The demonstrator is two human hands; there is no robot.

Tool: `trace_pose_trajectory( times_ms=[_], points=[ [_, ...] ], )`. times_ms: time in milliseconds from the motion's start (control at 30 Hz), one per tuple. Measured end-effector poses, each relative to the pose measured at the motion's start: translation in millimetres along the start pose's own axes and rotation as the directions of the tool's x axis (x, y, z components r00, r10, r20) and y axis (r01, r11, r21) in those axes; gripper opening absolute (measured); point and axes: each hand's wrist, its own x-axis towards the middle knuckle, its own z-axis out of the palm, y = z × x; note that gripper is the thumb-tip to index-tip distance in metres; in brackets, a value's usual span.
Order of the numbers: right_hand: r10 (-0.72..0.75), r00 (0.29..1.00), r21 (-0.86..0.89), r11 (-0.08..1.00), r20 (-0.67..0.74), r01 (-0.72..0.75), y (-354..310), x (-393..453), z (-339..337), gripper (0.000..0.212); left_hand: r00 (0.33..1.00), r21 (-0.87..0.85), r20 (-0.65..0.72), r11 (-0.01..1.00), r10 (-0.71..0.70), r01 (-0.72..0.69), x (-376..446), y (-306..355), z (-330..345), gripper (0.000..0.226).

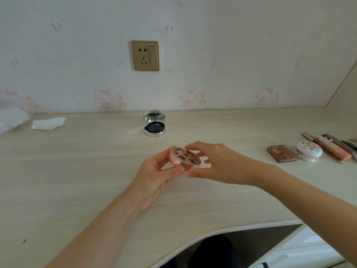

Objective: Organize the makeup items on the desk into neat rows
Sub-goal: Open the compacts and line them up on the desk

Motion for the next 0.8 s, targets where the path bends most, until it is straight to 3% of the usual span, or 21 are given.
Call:
trace_pose_trajectory(
  times_ms=[67,200,367,633,800],
  points=[
    [-0.020,1.000,-0.009,1.000,0.022,0.020,-6,1,-2,0.076,1.000,0.083,0.020,0.996,0.011,-0.012,0,0,1,0.065],
    [-0.083,0.996,-0.079,0.993,0.034,0.085,-15,5,-7,0.064,1.000,0.196,-0.001,0.981,0.015,-0.014,-1,-1,-1,0.080],
    [-0.093,0.994,-0.124,0.987,0.057,0.100,-17,8,-8,0.063,0.999,0.256,-0.029,0.967,0.017,-0.009,-1,0,-2,0.073],
    [-0.052,0.995,0.029,0.998,0.081,0.050,-10,14,-10,0.056,0.998,0.324,-0.033,0.946,0.044,-0.031,-1,-2,-5,0.071],
    [-0.095,0.992,-0.063,0.993,0.082,0.100,-8,20,-6,0.055,0.989,0.531,-0.111,0.847,0.094,-0.021,2,-4,-8,0.097]
  ],
)
